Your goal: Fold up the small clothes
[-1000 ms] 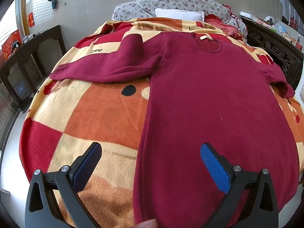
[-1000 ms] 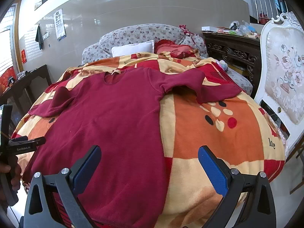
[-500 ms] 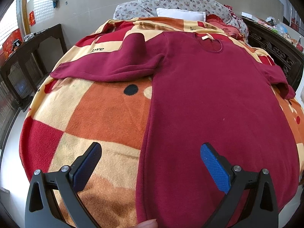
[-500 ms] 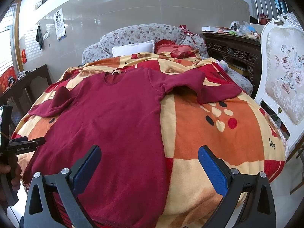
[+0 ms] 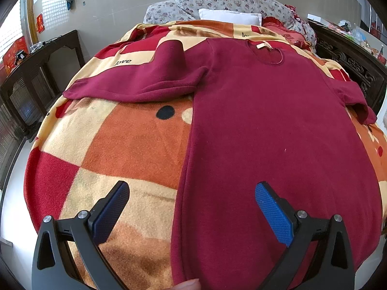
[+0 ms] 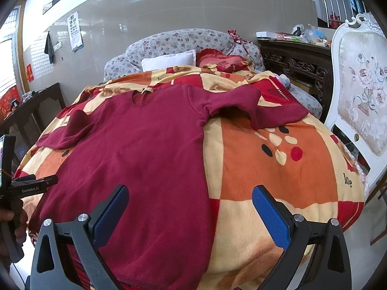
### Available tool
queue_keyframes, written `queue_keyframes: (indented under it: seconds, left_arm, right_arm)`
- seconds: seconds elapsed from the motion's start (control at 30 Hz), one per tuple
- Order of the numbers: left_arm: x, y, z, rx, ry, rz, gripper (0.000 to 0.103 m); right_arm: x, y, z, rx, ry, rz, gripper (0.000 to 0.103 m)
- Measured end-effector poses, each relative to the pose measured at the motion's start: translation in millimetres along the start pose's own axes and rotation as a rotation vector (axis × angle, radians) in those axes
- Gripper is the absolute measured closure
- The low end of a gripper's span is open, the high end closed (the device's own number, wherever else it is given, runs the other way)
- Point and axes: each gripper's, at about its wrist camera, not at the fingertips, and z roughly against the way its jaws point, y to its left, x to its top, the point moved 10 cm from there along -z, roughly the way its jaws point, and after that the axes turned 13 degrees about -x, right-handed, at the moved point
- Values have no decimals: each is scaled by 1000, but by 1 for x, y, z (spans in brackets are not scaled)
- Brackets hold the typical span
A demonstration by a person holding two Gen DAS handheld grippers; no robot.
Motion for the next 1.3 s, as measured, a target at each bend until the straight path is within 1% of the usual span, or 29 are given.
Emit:
queue_keyframes:
  seconds: [0.73,1.3]
  left_arm:
    - [-1,-2,-1,-2,1,-2,0]
    - [4,-1,-4,-3,4,0,0]
  right_arm:
    - [0,0,-2,-2,-3,7,0]
    - [7,4,-4,-3,-5,12,0]
